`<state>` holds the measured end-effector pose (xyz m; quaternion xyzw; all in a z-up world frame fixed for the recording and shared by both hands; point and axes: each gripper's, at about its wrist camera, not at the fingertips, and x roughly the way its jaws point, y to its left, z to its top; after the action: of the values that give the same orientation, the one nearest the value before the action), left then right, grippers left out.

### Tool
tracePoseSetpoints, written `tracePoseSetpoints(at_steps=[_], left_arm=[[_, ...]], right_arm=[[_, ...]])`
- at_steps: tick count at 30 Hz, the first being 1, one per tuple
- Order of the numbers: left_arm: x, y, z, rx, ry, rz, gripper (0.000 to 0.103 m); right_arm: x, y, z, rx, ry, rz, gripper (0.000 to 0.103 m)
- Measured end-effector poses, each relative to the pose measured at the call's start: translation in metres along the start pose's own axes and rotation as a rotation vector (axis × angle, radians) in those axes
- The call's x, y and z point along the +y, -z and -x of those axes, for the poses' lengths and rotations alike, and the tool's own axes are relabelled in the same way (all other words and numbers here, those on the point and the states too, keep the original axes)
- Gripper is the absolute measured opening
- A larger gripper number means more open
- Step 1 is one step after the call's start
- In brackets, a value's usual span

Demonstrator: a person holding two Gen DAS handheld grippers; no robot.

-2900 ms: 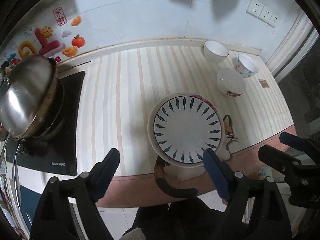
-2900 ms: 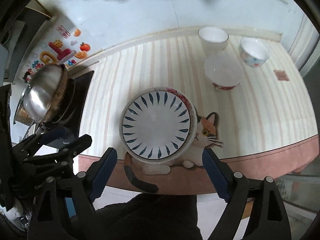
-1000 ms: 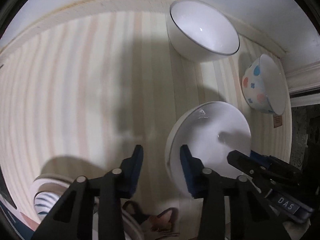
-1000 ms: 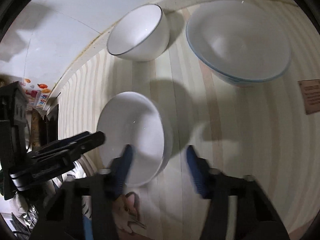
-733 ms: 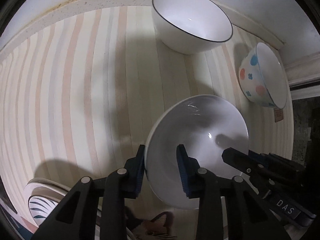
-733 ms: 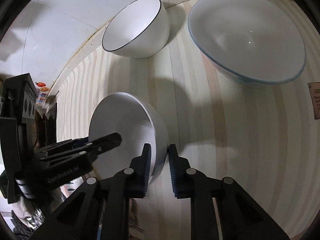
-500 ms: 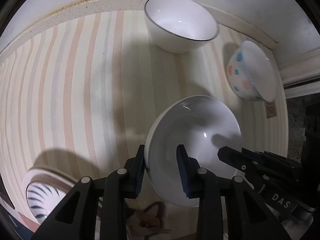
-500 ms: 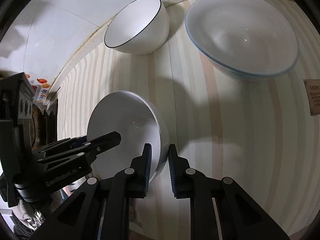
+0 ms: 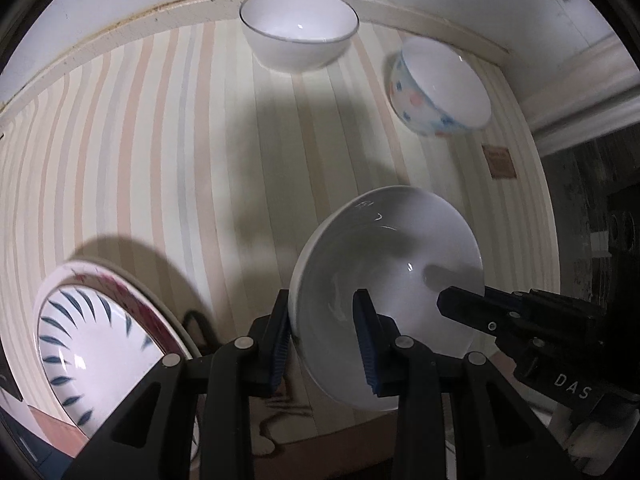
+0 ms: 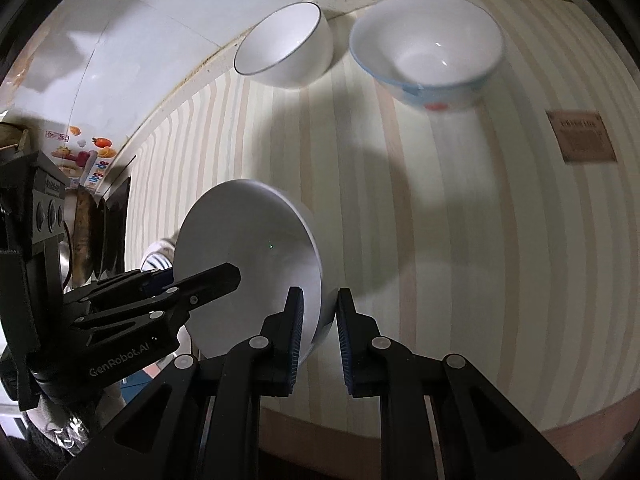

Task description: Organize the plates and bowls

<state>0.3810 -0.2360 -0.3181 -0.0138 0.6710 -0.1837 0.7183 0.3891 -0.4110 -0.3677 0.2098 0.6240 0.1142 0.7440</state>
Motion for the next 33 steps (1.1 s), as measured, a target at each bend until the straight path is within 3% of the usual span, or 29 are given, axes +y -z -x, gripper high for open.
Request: tracePoseSetpoints(at_steps=[12, 24, 29, 32, 33], left_arm=[[-0.007, 0.032, -0.029, 0.058, -0.019, -0.030, 0.028], [-0.017, 0.036, -0.046, 0.077, -0.052, -0.063, 0.028], [-0.015, 0.028, -0.007, 0.018, -0.069, -0.058, 0.029], [-0.007, 0.009, 0.028, -0.054, -0.048, -0.027, 0.032], [-0.004, 0.000, 0.037, -0.076, -0.049, -0.019, 0.036]], right_arm=[[-0.022, 0.044, -0.013, 0.054, 0.004, -0.045, 0.019], [-0.029, 0.049, -0.022, 0.072, 0.026, -0.052, 0.019], [-0.027, 0.038, -0.021, 0.102, 0.010, -0.063, 0.020], [-0.030, 0.023, 0.008, 0.071, -0.013, -0.079, 0.020], [-0.030, 0.018, 0.017, 0.056, -0.021, -0.080, 0.026]])
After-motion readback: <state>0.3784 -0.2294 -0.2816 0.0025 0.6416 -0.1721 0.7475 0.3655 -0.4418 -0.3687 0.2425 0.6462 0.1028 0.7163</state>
